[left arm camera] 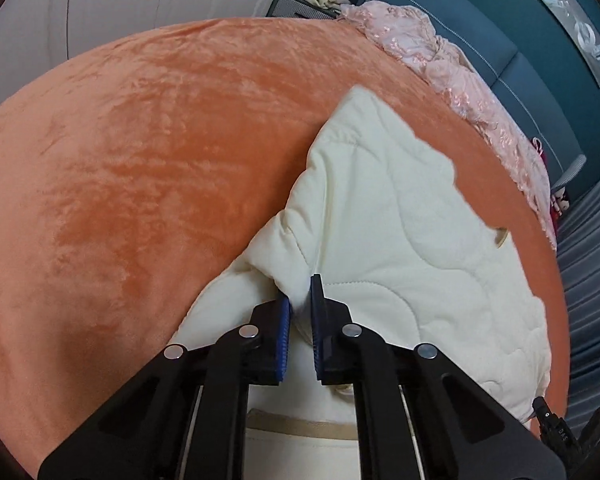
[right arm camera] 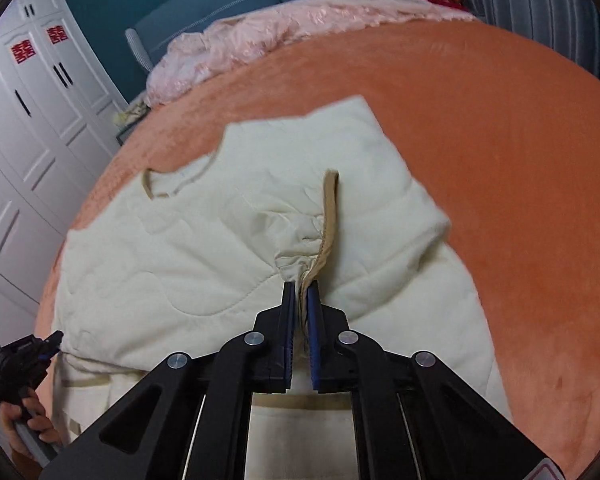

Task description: Fold large clothes

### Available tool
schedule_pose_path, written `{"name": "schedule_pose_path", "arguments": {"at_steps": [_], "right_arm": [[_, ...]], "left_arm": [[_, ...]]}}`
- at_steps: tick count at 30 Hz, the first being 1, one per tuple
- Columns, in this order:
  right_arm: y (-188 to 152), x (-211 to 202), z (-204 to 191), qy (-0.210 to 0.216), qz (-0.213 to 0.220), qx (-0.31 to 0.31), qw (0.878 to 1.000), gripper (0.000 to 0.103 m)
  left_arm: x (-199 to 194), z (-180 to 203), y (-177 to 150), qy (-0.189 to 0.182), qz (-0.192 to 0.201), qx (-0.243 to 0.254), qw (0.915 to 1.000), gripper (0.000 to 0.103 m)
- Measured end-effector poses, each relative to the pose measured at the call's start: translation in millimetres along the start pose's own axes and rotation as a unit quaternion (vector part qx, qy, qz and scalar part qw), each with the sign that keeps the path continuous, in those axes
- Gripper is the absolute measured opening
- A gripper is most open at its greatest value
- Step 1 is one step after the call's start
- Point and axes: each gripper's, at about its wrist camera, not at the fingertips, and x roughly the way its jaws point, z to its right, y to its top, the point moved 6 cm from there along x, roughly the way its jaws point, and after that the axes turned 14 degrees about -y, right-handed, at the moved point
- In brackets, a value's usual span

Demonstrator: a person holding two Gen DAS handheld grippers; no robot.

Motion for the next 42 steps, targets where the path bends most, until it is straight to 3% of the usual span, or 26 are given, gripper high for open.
{"name": "schedule_pose_path", "arguments": {"at_steps": [7,10,11,14,17,20,23,28,31,42], "right_arm": [[-17,15,-2,-0.022,0.009,-0.025,0.999,0.008],[-16,2,2,-0.031,0.006,-0.030,0.999,0.018],[-15,-7,6,-0.043,0.013,-0.030,0.999,0.027],[-3,-50,20,-0.064,0.069,-0.020,0.995,0.030],[24,-65,11,-0.062,0.099,-0.026,0.993,0.034],[44,-52,-16,-0.039,0.094,-0.040,0.994,0.034],[50,-25,-51,-0.045,0.085,-0.090,0.991,0.034],[28,20,-79,-0.072,0.066,-0.157,0.983,0.034],[12,35,-76,-0.069,0.071,-0.167,0.981,0.034],[4,38,-71,-0.062,0.095,-0.152,0.982,0.034]], "left_arm": [[13,4,-15,0.050,0.009,0.077,0.9957,0.010],[1,9,-14,0.063,0.015,0.090,0.9939,0.017],[-8,10,-14,0.072,0.017,0.098,0.9925,0.023],[-46,28,-6,0.078,0.050,0.144,0.9852,0.036],[-62,59,13,0.070,0.079,0.181,0.9779,0.038],[-37,92,31,0.040,0.067,0.188,0.9790,0.041],[10,106,33,0.051,0.035,0.202,0.9775,0.041],[63,99,12,0.077,-0.006,0.208,0.9750,0.041],[75,90,-1,0.082,0.000,0.219,0.9723,0.042],[83,87,-12,0.089,0.032,0.237,0.9668,0.044]]}}
